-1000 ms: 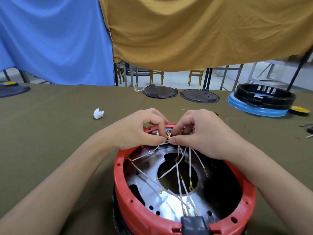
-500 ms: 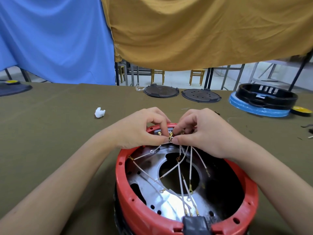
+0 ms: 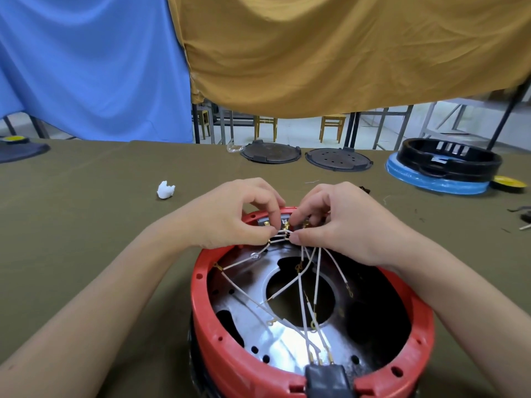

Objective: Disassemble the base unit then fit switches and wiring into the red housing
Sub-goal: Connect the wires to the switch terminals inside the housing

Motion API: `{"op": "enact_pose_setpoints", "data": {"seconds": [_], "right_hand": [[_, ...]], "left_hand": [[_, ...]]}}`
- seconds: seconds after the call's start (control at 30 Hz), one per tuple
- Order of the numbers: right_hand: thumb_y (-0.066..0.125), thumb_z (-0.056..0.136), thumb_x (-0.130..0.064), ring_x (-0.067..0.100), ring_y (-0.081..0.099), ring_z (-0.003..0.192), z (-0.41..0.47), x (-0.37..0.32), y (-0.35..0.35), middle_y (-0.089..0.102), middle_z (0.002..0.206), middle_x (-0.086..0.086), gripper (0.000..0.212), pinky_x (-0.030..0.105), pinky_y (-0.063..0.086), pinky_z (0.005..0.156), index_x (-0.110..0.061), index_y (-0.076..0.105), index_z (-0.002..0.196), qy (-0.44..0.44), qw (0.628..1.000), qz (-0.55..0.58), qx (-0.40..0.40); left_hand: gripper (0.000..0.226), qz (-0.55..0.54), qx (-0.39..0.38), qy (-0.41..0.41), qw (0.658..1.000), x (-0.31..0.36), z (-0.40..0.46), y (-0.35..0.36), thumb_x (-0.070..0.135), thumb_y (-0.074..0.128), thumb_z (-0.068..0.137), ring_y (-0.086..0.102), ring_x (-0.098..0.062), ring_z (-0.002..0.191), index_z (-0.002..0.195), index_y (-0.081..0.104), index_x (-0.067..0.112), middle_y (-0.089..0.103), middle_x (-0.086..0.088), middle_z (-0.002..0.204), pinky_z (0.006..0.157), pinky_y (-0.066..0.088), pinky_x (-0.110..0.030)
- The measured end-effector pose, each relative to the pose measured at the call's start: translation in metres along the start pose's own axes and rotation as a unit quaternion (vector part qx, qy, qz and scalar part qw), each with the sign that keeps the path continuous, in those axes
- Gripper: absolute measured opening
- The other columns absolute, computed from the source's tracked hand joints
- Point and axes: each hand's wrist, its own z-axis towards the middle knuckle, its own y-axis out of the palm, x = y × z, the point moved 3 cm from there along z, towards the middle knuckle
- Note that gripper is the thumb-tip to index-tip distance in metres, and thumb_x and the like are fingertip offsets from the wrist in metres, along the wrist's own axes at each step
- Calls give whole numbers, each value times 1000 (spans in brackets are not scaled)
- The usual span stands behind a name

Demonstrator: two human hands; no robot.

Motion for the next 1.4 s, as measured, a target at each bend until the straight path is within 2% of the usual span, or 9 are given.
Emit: {"op": "enact_pose_setpoints", "data": {"seconds": [0.1,0.2,0.33,0.57,0.8,0.97,1.33,1.4], "right_hand": [[85,71,-33,16,60,79,1,0,0,64,93,-1,13,38,52,76,-29,77,81,-3,1000,4,0],[85,71,-32,13,59,76,1,1,1,62,89,-5,13,35,51,73,-28,78,80,-7,1000,4,-2],[86,71,-28,11,56,70,2,0,1,61,87,-5,12,32,48,70,-27,78,79,-15,1000,17,-5],[85,72,-29,8,56,71,3,-1,2,61,87,-10,9,28,48,69,-28,78,78,-14,1000,-5,-2],[85,73,-27,11,59,75,2,-2,3,62,88,-11,7,37,52,77,-28,79,77,-12,1000,-4,12],[84,74,-28,6,58,72,3,-1,3,62,87,-13,5,28,49,70,-29,79,76,-6,1000,-9,17],[84,73,-31,3,57,77,5,0,4,62,87,-15,9,25,45,70,-33,76,72,-10,998,-41,39],[84,73,-34,3,58,79,5,1,3,62,88,-15,11,25,45,71,-35,75,79,-15,997,-53,46]], "left_hand": [[17,-4,-9,-3,1000,-1,1,2,19,72,80,59,5,101,75,70,34,58,23,118,84,42,-21],[10,-9,-12,-6,1000,-1,1,5,24,67,73,59,9,87,72,67,34,56,24,116,78,41,-20],[6,-9,-10,-7,1000,-2,2,8,28,64,69,60,-3,100,73,67,30,55,24,115,89,49,-30],[4,-17,-12,-10,1000,-6,3,9,29,66,70,59,3,94,73,68,31,55,23,117,84,42,-24],[4,-18,-11,-14,1000,-5,4,9,30,66,70,58,5,91,73,67,32,55,23,117,83,43,-25],[3,-14,-9,-14,1000,-4,4,9,31,66,70,58,6,91,72,67,33,55,24,116,83,42,-24],[2,-11,2,-18,1000,-5,5,9,32,66,70,59,3,100,71,67,33,57,25,114,84,43,-23],[2,-9,4,-18,1000,-5,4,9,31,67,71,58,5,98,71,67,33,57,25,114,83,41,-21]]}}
